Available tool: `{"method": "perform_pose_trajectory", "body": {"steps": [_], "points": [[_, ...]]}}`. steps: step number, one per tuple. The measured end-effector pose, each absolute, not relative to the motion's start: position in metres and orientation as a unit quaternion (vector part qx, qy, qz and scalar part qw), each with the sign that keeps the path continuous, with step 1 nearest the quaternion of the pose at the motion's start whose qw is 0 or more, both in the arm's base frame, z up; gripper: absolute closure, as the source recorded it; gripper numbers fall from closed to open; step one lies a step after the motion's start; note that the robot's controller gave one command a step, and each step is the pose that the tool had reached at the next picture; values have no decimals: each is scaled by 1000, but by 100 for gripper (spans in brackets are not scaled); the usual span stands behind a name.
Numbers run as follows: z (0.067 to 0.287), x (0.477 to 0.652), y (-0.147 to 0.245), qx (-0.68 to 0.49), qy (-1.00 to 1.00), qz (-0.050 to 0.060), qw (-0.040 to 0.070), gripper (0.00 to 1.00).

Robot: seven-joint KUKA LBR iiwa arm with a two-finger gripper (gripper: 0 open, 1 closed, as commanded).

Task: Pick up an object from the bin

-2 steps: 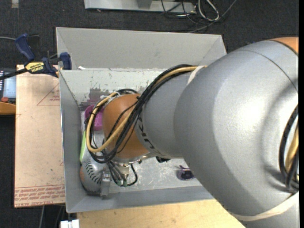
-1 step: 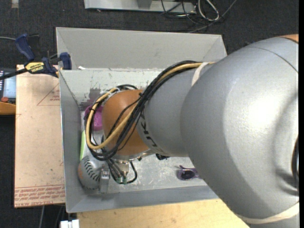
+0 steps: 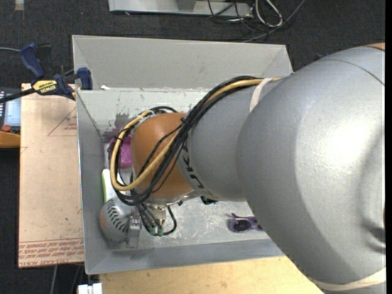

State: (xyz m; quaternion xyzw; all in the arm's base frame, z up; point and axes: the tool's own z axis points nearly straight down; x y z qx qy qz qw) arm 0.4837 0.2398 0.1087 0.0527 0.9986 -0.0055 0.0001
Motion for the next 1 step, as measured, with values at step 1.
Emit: {"method": "perform_pose_trajectory", "body": {"steps": [1], "points": [[115,483,240,53,999,-6,-1,100]]}}
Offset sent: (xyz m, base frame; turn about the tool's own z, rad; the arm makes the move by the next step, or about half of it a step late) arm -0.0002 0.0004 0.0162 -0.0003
